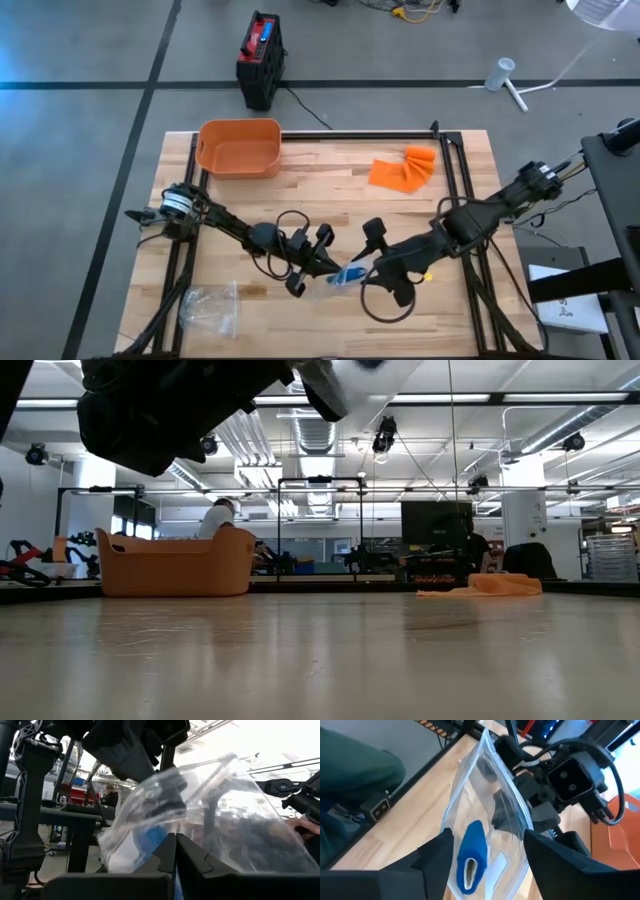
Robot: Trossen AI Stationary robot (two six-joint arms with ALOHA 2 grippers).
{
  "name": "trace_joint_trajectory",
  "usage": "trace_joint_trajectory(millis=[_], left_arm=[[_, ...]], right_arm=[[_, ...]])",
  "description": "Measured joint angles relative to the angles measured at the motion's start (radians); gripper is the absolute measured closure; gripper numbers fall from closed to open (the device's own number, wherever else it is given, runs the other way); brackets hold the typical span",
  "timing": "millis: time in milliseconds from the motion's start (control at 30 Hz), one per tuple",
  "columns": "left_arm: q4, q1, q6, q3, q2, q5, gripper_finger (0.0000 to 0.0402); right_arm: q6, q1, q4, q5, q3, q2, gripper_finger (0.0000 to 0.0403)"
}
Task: Roll bandage
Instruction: Put the transparent zip bag containing the rolled blue bandage into the orange bin
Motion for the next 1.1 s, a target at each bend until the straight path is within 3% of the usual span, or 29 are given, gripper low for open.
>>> trace_joint_trajectory(millis=[300, 733, 1000, 1100], left_arm=[[0.0, 0.0, 0.0, 0.0, 0.0, 0.0, 0.0401], [0.0, 0.0, 0.0, -0.001, -0.001, 0.0, 0.0401], [-0.077, -0.003, 0.0, -0.022, -0.004, -0.001, 0.0401], [-0.164, -0.016, 0.011, -0.02, -0.01, -0.061, 0.0401]], right_arm=[[0.023, 0.002, -0.029, 0.051, 0.0, 0.002, 0.0205], [0.055, 0.003, -0.065, 0.046, -0.003, 0.05, 0.0187], [0.37, 0.045, -0.394, 0.022, -0.076, 0.078, 0.0205], [0.477, 0.07, -0.407, 0.023, -0.155, 0.075, 0.0206]])
